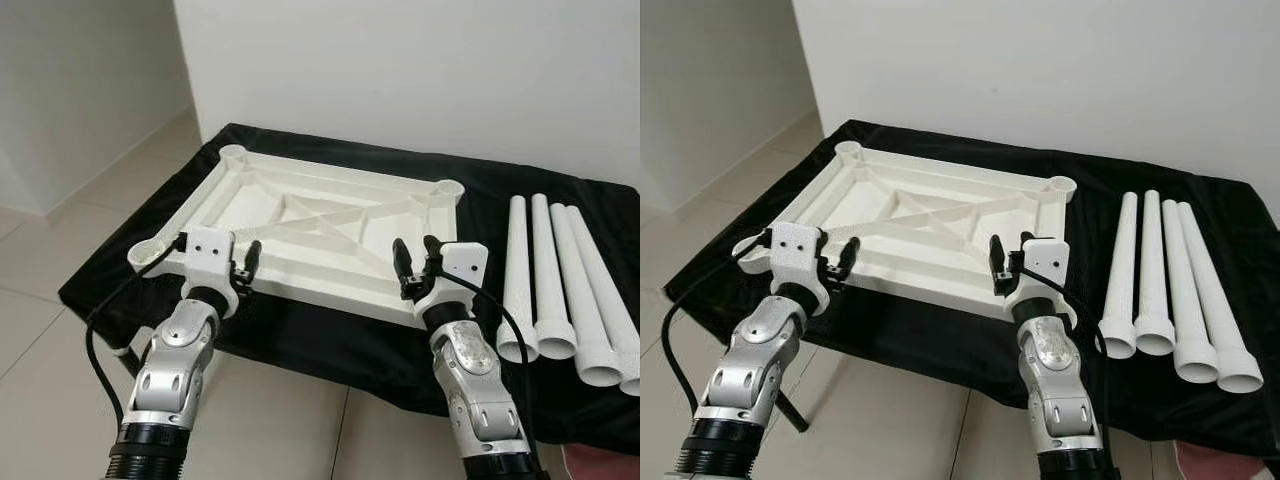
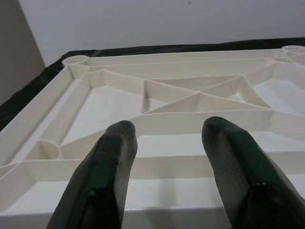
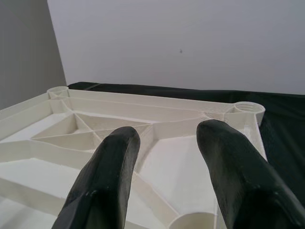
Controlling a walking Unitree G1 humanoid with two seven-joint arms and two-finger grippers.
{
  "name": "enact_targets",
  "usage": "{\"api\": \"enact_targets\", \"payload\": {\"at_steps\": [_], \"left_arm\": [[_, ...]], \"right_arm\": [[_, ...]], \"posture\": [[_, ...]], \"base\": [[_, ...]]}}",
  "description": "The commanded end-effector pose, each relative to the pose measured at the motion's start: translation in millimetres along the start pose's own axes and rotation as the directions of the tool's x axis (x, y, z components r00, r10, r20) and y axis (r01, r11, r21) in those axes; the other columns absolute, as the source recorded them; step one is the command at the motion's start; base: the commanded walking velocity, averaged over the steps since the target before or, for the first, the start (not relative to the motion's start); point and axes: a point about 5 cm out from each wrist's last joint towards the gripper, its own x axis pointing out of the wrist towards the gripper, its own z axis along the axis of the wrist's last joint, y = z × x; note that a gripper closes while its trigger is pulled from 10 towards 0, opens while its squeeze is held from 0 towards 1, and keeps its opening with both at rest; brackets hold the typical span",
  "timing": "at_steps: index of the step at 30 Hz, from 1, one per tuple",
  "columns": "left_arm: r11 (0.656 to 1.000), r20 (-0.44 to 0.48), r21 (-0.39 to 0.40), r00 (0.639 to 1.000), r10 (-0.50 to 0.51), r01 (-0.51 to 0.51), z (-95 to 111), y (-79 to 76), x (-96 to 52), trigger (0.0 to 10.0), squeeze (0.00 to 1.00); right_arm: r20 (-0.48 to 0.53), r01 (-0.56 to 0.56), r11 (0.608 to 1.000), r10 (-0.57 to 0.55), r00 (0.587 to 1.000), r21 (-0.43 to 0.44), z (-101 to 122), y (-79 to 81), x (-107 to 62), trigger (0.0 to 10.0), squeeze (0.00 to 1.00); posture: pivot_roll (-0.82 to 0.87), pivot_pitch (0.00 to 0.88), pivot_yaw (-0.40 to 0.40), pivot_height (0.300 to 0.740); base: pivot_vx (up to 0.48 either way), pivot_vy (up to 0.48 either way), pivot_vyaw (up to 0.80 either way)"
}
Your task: Building children table
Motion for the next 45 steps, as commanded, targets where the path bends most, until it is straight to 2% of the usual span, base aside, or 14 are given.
{"api": "enact_targets", "payload": {"at_steps": [1, 10, 19, 30, 45], "left_arm": [[1.000, -0.005, -0.001, 1.000, -0.005, 0.004, 0, -1.4, -0.1, 10.0, 0.00], [0.996, 0.048, -0.015, 0.995, -0.083, 0.084, 20, -5.7, 4.5, 10.0, 0.00], [0.999, 0.046, -0.031, 0.999, -0.014, 0.016, 20, 2.1, 7.2, 10.0, 0.00], [0.999, 0.040, -0.035, 0.999, 0.005, -0.003, 20, 4.3, 8.1, 10.0, 0.00], [0.998, 0.013, -0.040, 0.998, 0.055, -0.054, 15, 9.9, 8.7, 10.0, 0.00]], "right_arm": [[-0.010, 0.007, 1.000, -0.007, 1.000, 0.005, -1, -1.4, -0.6, 10.0, 0.00], [0.012, -0.018, 1.000, 0.018, 1.000, 0.002, 7, 3.6, 2.1, 10.0, 0.00], [0.029, -0.029, 1.000, 0.029, 0.999, 0.001, 13, 5.7, 4.7, 10.0, 0.00], [0.035, -0.035, 0.999, 0.035, 0.999, -0.010, 15, 6.3, 6.2, 10.0, 0.00], [0.040, -0.071, 0.997, 0.072, 0.997, -0.024, 16, 10.6, 6.1, 10.0, 0.00]], "posture": [[0.00, 0.015, 0.003, 0.740], [0.00, 0.015, 0.002, 0.740], [0.00, 0.014, 0.003, 0.740], [0.00, 0.013, 0.001, 0.740], [0.00, 0.002, 0.004, 0.740]], "base": [[0.000, 0.000, -0.80], [0.000, 0.000, -0.80], [0.000, 0.000, -0.76], [0.000, 0.000, -0.79], [0.000, 0.000, -0.06]]}}
